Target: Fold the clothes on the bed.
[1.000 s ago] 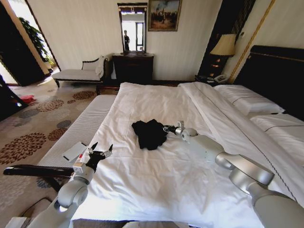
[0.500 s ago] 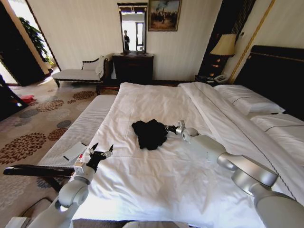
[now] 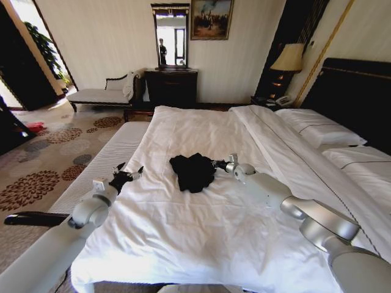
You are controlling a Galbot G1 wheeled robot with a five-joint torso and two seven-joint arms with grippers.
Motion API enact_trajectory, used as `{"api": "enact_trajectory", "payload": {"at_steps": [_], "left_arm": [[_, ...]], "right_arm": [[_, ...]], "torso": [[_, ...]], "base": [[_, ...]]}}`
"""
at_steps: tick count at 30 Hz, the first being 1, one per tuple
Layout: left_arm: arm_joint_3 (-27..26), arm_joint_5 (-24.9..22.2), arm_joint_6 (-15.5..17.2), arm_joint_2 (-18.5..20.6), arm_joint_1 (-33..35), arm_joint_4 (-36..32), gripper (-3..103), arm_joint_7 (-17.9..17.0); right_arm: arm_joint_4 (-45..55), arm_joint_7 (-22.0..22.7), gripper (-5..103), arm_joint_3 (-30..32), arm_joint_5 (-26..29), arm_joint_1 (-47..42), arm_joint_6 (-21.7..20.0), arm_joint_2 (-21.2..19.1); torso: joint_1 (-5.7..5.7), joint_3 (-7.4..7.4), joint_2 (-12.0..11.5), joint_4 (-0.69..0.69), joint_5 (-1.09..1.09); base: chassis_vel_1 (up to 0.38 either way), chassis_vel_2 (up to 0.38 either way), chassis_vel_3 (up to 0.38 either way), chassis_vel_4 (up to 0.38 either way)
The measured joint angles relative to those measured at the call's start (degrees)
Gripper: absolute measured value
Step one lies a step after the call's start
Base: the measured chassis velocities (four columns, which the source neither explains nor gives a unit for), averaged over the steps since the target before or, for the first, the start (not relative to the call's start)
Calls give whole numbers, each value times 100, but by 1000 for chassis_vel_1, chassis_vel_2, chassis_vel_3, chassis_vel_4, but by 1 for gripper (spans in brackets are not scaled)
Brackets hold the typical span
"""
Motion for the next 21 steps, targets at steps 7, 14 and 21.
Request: {"api": "enact_trajectory", "payload": {"at_steps": [7, 14, 21], "left_arm": [[1175, -471, 54, -359, -1322, 1005, 100, 244], [1925, -507, 54, -1061, -2174, 1934, 100, 309], [2408, -377, 46, -1514, -2520, 2523, 100, 366]], "right_arm": [[56, 14, 0, 12, 14, -17, 0, -70], [98, 36, 0, 19, 32, -37, -6, -71], [125, 44, 0, 20, 30, -50, -11, -38]], "torso": [[0, 0, 0, -1, 2], [0, -1, 0, -1, 2], [0, 0, 0, 0, 2]], "base": [[0, 0, 0, 0], [0, 0, 0, 0], [0, 0, 0, 0]]}}
